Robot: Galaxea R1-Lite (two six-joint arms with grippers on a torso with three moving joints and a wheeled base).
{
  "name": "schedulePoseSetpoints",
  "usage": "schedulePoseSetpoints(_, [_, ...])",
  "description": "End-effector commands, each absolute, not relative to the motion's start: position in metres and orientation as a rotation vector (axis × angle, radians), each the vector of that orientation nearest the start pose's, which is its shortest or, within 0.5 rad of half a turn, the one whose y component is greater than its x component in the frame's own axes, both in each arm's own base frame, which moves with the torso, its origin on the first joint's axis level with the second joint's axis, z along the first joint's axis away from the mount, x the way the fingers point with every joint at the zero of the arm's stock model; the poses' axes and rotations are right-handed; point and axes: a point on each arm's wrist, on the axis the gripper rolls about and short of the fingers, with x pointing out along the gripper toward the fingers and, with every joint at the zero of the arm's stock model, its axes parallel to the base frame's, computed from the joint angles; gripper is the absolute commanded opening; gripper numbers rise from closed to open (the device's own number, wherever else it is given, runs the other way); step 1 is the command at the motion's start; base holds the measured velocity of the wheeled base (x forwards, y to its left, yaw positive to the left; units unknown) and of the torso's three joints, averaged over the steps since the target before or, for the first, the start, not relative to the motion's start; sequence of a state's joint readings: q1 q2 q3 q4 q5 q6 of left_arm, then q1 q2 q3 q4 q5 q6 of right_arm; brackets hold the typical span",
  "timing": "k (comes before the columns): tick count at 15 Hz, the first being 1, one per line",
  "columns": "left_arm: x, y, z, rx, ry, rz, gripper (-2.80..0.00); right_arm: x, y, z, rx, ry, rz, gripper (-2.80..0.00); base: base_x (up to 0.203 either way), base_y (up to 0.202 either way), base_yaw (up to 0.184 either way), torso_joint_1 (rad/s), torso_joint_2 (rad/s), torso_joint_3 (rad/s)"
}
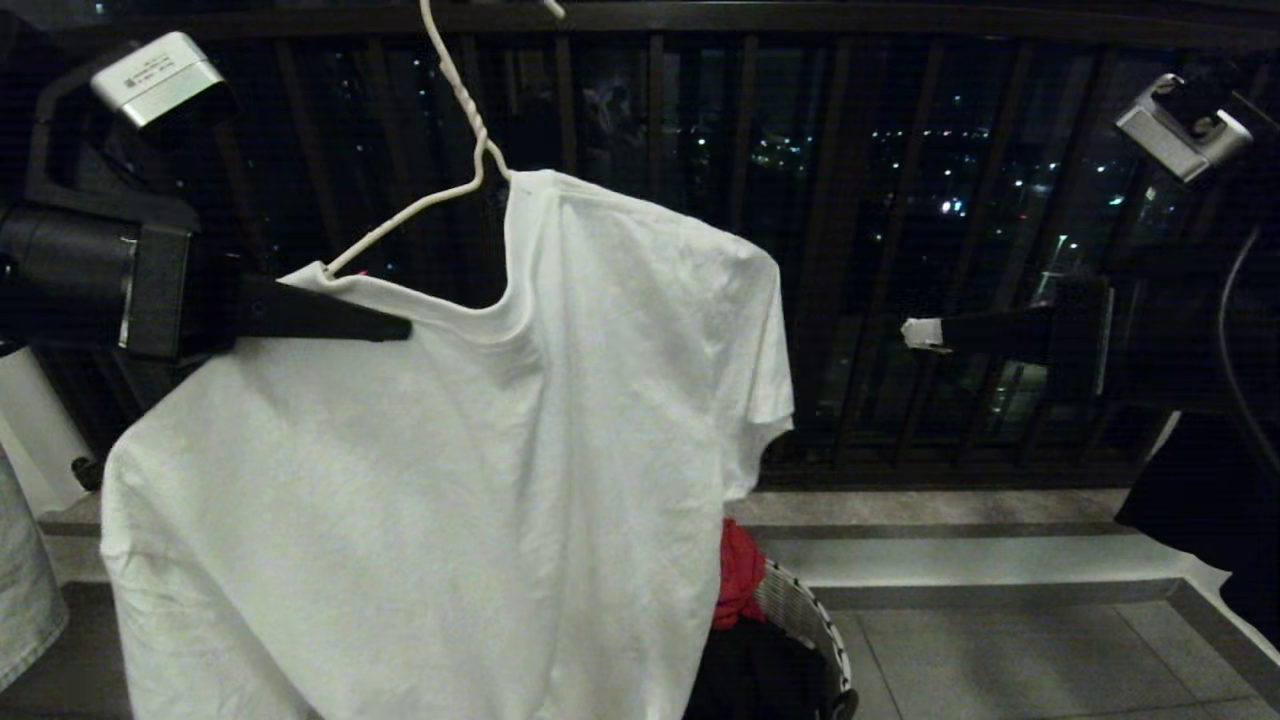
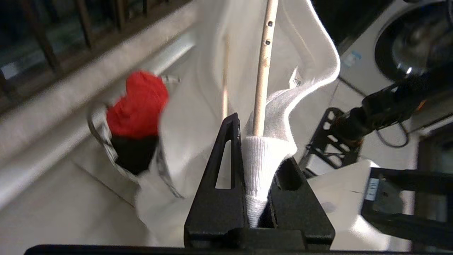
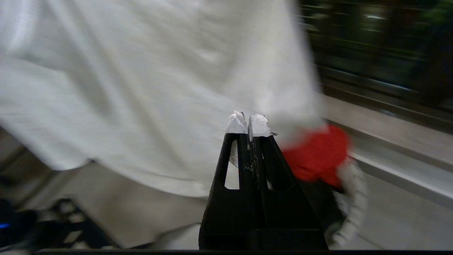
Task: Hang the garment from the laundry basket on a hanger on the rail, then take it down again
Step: Hang the clothes rack on the clothesline
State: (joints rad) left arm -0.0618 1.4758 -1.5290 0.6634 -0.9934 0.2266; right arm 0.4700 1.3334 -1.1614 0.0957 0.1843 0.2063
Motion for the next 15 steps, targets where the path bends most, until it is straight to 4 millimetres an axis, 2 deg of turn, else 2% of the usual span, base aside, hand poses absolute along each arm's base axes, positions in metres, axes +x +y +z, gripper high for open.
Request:
schedulePoseSetpoints(1, [0.2067,-0.0250,0.3256,-0.143,0.486,-1.038,-2.80,0.1837,0.0980,0.3078,0.151,0.340,0.619,-2.80,0.000,0.000,0.000,0.000,0.00,0.000])
schedulePoseSetpoints(3, [0.2056,-0.0233,0.3315,-0.154,0.475,-1.024,-2.80,0.1876,0.0998,0.3043,0.147,0.352,0.616,-2.80,0.000,0.000,0.000,0.000,0.00,0.000])
schedulePoseSetpoints(8, [0.2058,-0.0258,0.3268,-0.162,0.494,-1.038,-2.80,0.1901,0.1007,0.2985,0.125,0.365,0.619,-2.80,0.000,0.000,0.000,0.000,0.00,0.000])
schedulePoseSetpoints(15, [0.2024,-0.0293,0.3276,-0.169,0.487,-1.086,-2.80,0.1836,0.0967,0.3025,0.121,0.342,0.618,-2.80,0.000,0.000,0.000,0.000,0.00,0.000])
